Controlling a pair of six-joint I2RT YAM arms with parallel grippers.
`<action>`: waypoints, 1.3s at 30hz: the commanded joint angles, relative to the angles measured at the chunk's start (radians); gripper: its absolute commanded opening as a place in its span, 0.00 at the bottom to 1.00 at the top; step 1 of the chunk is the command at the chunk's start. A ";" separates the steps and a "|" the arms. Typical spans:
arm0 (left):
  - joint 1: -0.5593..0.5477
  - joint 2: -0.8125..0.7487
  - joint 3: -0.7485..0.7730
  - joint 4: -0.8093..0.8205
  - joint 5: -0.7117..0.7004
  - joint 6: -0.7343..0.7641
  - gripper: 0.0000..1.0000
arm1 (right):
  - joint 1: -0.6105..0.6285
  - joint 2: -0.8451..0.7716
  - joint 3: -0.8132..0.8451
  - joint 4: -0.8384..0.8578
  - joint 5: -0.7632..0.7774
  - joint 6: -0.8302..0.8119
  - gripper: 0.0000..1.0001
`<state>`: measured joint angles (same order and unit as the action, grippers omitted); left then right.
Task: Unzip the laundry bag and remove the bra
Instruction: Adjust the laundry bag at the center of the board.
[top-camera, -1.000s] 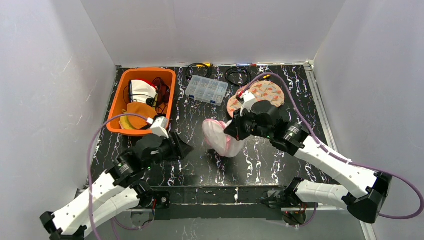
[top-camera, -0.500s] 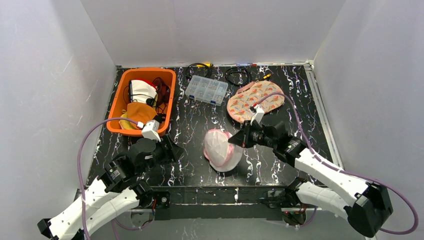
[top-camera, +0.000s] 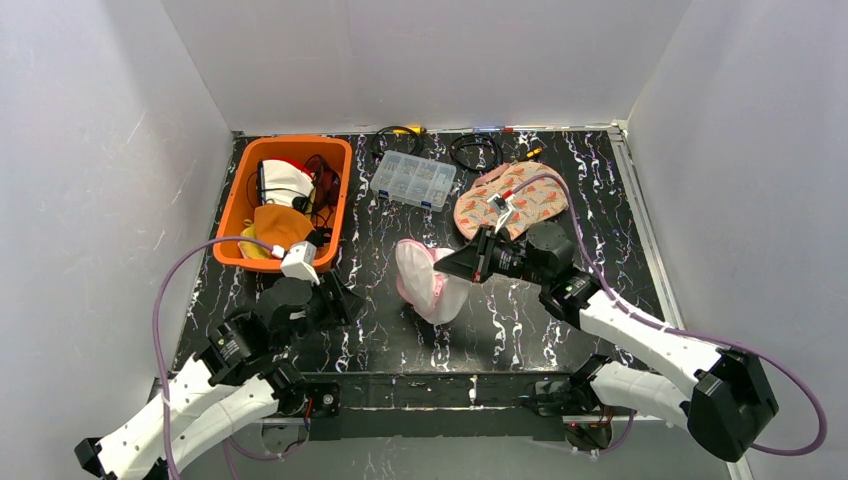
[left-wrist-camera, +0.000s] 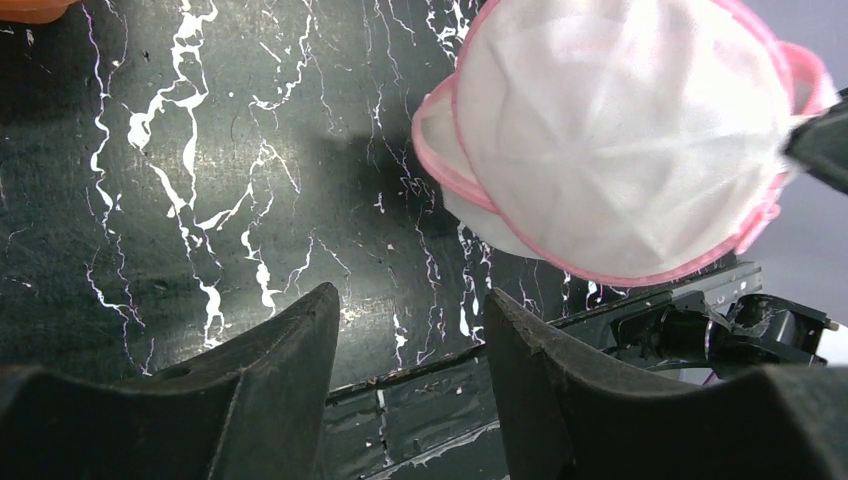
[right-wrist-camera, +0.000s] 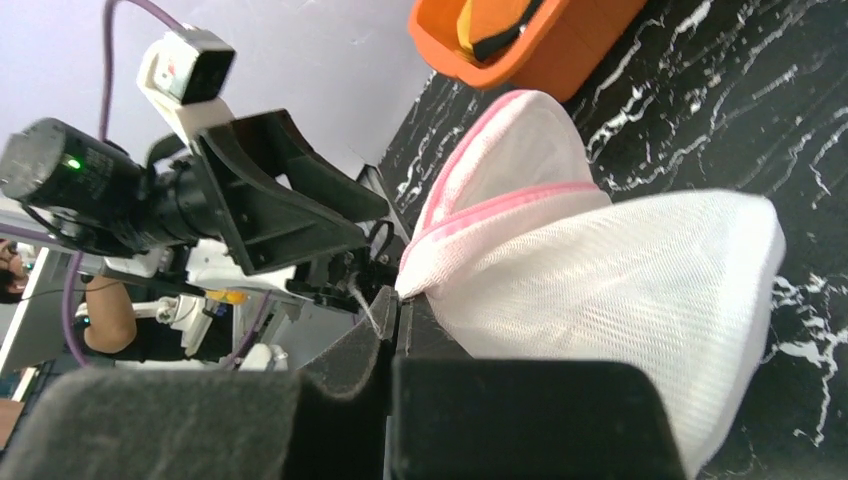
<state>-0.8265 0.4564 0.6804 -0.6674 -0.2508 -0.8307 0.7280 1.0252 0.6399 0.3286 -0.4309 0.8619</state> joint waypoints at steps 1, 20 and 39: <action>0.005 0.026 -0.018 0.014 -0.003 -0.009 0.53 | -0.034 0.026 -0.144 0.155 -0.040 0.033 0.01; 0.005 0.178 -0.095 0.185 0.094 0.000 0.54 | -0.111 -0.030 -0.315 -0.085 0.134 -0.165 0.08; 0.005 0.408 -0.020 0.413 0.292 0.027 0.47 | -0.076 -0.151 0.006 -0.559 0.212 -0.361 0.62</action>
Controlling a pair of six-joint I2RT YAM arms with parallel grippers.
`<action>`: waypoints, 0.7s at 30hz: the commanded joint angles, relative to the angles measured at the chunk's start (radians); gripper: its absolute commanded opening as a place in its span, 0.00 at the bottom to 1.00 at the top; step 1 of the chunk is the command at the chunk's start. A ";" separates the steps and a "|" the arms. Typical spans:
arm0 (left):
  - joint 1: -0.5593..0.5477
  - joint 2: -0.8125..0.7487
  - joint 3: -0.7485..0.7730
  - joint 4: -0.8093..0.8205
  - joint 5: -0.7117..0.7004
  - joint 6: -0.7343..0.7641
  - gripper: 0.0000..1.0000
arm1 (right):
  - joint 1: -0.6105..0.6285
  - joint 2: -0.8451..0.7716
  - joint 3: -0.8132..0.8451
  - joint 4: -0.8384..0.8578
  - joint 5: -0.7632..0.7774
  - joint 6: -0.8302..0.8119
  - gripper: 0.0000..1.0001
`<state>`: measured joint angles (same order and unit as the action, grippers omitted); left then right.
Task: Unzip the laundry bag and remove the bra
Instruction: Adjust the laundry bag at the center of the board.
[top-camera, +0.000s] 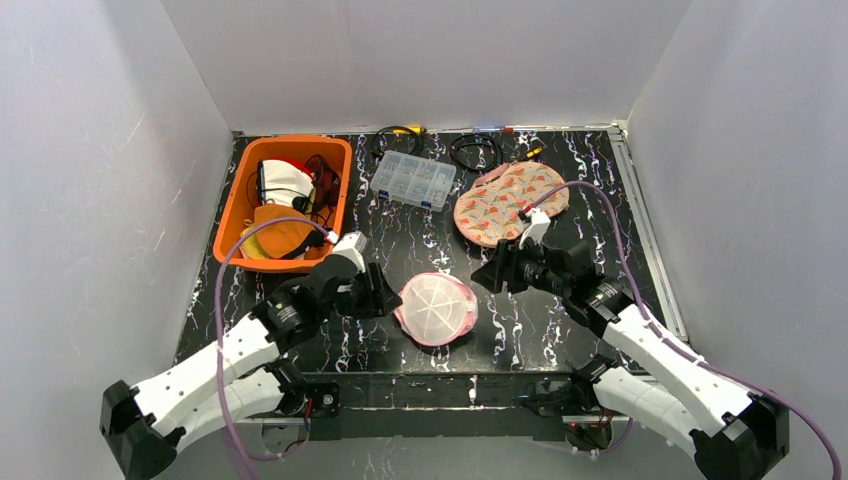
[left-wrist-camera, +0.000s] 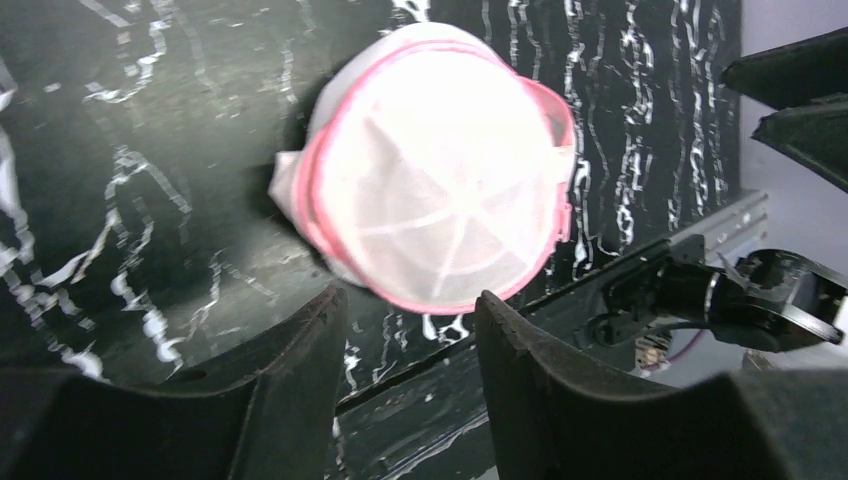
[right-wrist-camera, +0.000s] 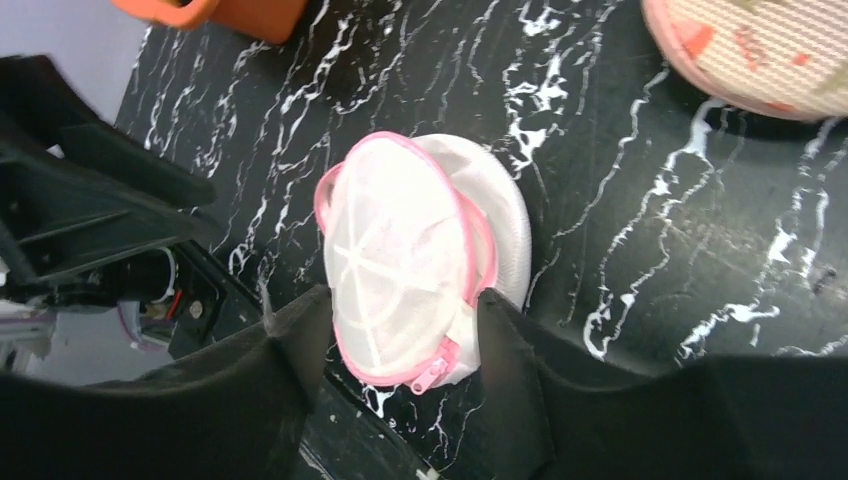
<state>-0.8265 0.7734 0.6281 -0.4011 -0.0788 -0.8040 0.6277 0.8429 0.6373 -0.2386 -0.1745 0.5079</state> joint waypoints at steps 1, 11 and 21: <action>0.004 0.130 0.030 0.188 0.144 -0.004 0.44 | 0.037 0.053 -0.010 0.060 -0.063 0.016 0.54; 0.004 0.426 0.049 0.389 0.177 -0.015 0.26 | 0.304 0.279 -0.025 0.275 0.123 0.066 0.38; 0.005 0.563 0.008 0.396 0.107 -0.023 0.21 | 0.300 0.379 -0.179 0.406 0.209 0.116 0.33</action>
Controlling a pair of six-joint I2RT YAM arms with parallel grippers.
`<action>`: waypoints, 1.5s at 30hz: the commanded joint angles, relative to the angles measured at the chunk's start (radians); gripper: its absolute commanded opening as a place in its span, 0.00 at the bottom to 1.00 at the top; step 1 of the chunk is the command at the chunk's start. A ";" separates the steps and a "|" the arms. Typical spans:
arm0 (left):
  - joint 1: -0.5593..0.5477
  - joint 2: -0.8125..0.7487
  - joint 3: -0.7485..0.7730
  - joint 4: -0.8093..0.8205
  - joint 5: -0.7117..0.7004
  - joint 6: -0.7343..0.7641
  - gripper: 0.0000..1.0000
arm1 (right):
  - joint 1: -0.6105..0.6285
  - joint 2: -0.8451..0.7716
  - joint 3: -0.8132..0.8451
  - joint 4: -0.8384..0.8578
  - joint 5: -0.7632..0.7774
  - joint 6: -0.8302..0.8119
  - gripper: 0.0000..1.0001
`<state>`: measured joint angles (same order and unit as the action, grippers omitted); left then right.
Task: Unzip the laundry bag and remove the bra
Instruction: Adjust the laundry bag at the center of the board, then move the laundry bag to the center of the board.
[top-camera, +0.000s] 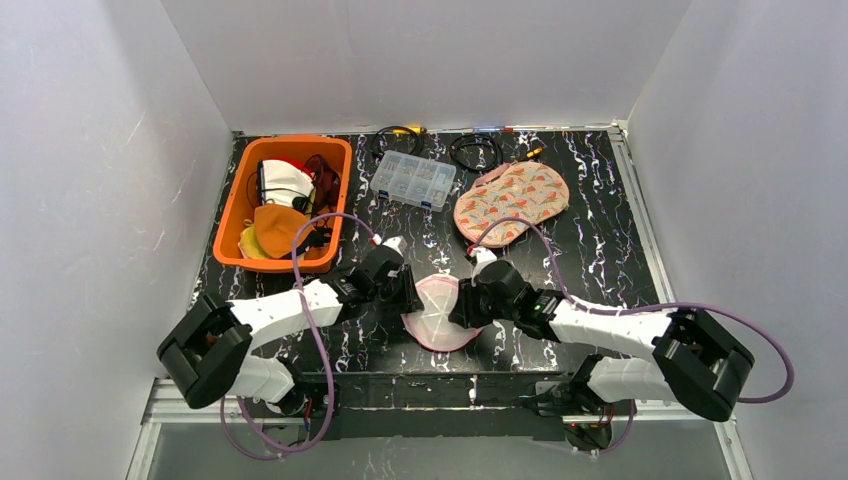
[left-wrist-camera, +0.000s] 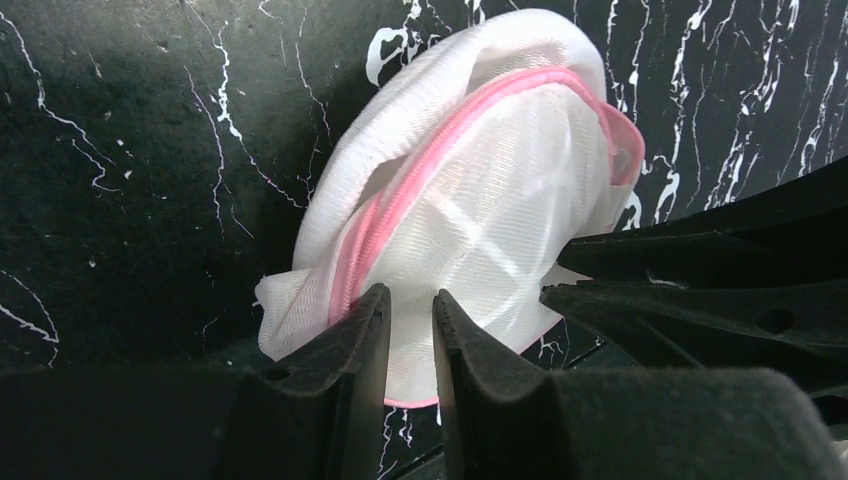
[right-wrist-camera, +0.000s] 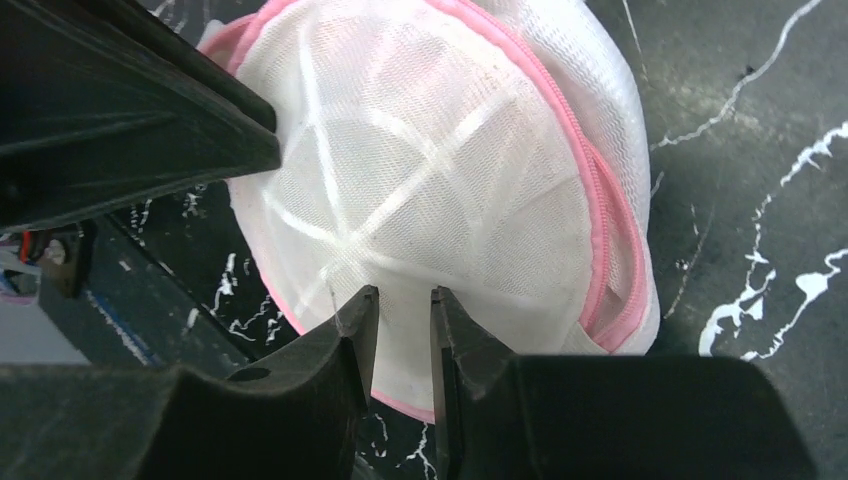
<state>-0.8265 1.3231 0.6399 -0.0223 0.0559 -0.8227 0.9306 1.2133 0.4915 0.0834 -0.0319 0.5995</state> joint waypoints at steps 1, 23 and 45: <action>0.005 0.015 -0.014 0.031 -0.027 -0.007 0.21 | -0.001 0.013 -0.044 0.089 0.073 0.024 0.33; 0.004 -0.183 -0.004 -0.129 -0.079 0.080 0.44 | -0.003 -0.229 0.040 -0.191 0.093 -0.072 0.65; 0.011 -0.113 -0.017 -0.105 -0.112 0.257 0.82 | -0.002 -0.630 -0.085 -0.327 0.133 -0.028 0.69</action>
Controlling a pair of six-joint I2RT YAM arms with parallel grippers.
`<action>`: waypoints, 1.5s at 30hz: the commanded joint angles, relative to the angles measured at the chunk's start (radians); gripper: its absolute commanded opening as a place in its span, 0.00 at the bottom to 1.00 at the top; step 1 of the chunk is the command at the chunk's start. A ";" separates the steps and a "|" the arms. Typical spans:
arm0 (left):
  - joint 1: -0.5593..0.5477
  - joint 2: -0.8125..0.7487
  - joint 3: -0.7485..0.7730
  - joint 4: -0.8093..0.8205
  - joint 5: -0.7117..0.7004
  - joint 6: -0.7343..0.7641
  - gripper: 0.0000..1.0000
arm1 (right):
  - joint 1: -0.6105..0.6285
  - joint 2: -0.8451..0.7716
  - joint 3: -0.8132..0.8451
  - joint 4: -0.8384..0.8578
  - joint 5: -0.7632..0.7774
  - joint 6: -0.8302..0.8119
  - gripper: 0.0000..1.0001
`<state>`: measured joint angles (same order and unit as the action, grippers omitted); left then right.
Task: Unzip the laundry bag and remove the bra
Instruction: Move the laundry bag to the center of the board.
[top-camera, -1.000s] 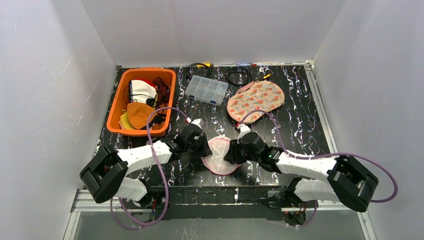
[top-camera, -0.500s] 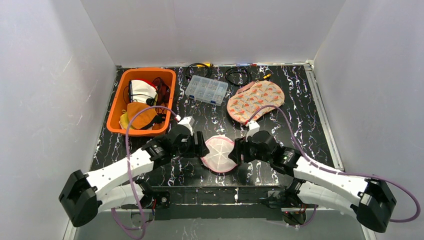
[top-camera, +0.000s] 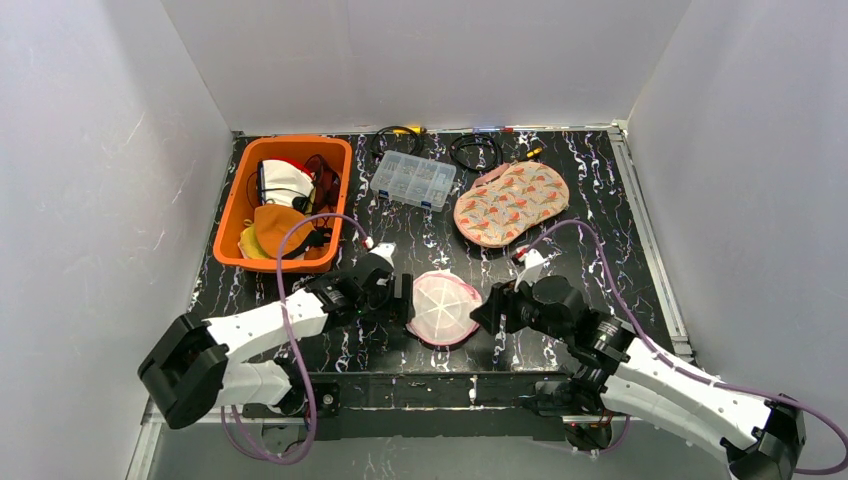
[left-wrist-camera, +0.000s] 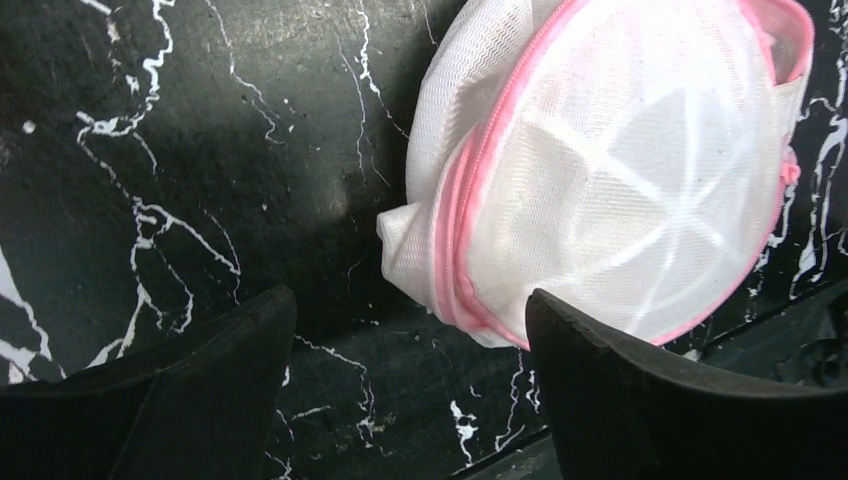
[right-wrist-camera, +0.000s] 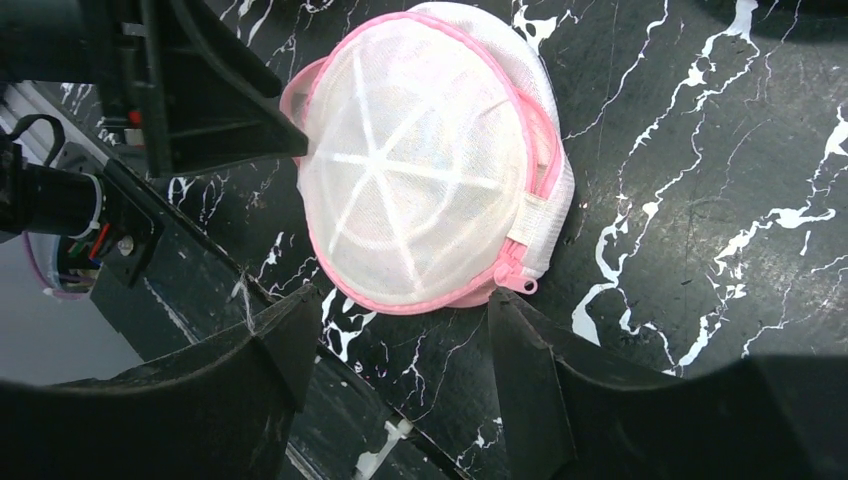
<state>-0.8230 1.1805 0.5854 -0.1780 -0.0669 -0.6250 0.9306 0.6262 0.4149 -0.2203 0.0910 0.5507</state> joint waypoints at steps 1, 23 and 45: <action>0.009 0.043 0.038 0.062 0.016 0.057 0.80 | -0.002 -0.054 -0.011 -0.026 0.012 0.023 0.69; 0.018 0.083 -0.034 0.148 0.026 -0.056 0.26 | -0.002 -0.080 -0.034 -0.021 0.010 0.041 0.66; 0.043 -0.523 -0.126 -0.711 -0.445 -0.569 0.00 | -0.002 0.017 -0.057 0.107 -0.034 0.048 0.64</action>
<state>-0.8005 0.6247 0.4664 -0.6434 -0.3305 -0.9993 0.9306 0.6228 0.3569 -0.1993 0.0795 0.5877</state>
